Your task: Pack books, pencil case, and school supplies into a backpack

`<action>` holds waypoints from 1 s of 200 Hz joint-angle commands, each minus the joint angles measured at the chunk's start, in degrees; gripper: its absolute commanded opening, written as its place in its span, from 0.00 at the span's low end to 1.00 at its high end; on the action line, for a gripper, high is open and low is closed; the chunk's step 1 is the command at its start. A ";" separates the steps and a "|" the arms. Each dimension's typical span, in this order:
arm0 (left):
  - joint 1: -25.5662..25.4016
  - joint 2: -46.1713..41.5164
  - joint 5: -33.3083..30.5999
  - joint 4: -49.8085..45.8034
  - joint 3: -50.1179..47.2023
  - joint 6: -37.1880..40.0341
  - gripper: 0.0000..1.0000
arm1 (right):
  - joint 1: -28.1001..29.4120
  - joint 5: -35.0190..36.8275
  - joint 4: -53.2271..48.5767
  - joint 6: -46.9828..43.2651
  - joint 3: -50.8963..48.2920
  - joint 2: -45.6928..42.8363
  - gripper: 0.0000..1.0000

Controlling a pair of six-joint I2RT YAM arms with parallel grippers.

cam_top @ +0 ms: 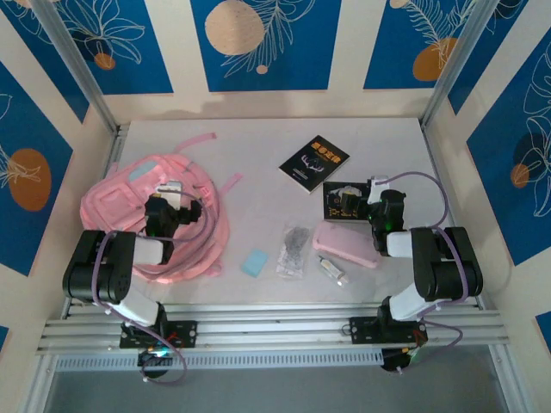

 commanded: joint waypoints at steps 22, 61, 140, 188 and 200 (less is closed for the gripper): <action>0.06 0.06 1.78 -0.35 0.98 0.09 1.00 | -0.03 -1.12 1.29 -0.25 0.83 -0.40 0.99; 0.06 0.04 1.78 -0.02 0.73 0.17 1.00 | -0.19 -1.35 1.34 -0.16 0.75 -0.45 0.99; 0.06 -0.04 1.73 0.13 0.61 0.18 1.00 | -0.30 -1.74 1.21 -0.15 0.78 -0.46 0.99; -0.09 -0.53 -0.77 -0.10 0.71 -0.24 1.00 | -0.23 -1.61 1.58 -0.15 0.62 -0.69 0.99; -0.20 -3.72 -4.54 -3.40 1.23 -1.59 1.00 | 0.88 0.73 -2.37 -0.65 1.73 -2.84 0.99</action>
